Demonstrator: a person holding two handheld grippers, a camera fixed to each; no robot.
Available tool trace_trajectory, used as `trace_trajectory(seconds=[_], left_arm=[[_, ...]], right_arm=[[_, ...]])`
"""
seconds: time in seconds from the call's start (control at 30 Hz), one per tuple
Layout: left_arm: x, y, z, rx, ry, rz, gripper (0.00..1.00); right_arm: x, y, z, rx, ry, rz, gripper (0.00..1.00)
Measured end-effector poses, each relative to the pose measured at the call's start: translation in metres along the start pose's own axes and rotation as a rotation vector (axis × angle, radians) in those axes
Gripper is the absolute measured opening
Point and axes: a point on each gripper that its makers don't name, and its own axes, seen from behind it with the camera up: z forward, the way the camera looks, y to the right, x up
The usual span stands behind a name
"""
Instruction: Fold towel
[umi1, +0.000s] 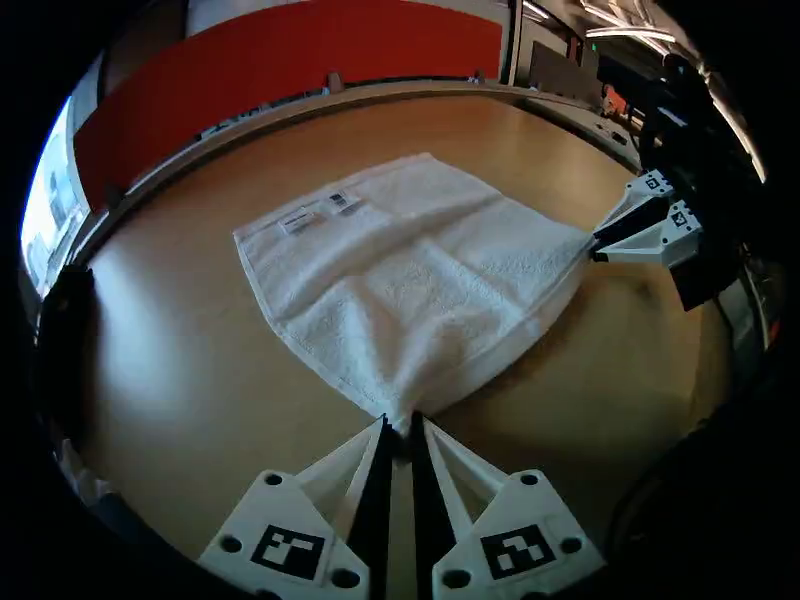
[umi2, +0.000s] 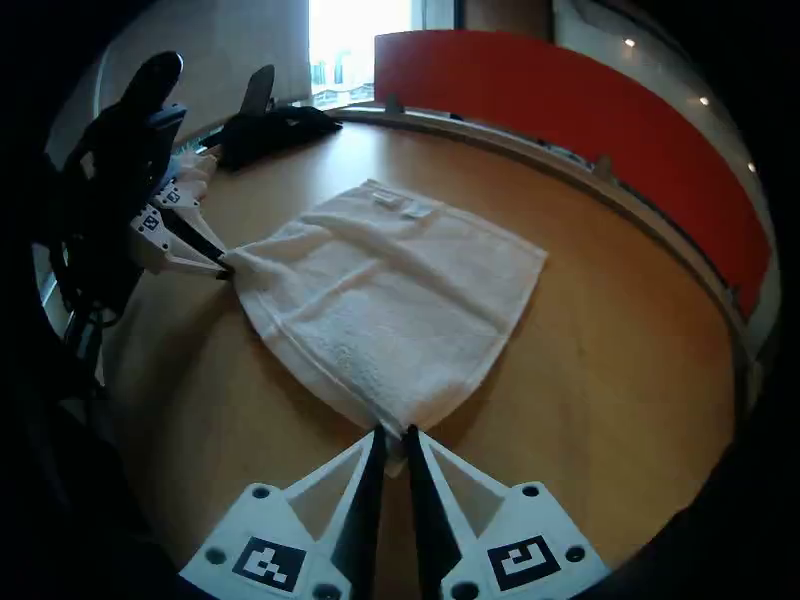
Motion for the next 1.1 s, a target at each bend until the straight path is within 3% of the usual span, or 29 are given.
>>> trace_trajectory(seconds=[0.47, 0.83, 1.1], left_arm=[[0.036, 0.006, -0.047, 0.013, 0.053, -0.035, 0.12], [0.055, 0.021, -0.086, -0.013, 0.055, -0.08, 0.12], [0.059, 0.033, -0.108, -0.039, 0.041, -0.099, 0.12]], right_arm=[[0.037, -0.004, -0.054, -0.002, 0.069, 0.004, 0.16], [0.059, -0.011, -0.099, 0.0, 0.094, -0.011, 0.16], [0.063, -0.017, -0.118, 0.003, 0.092, -0.031, 0.16]])
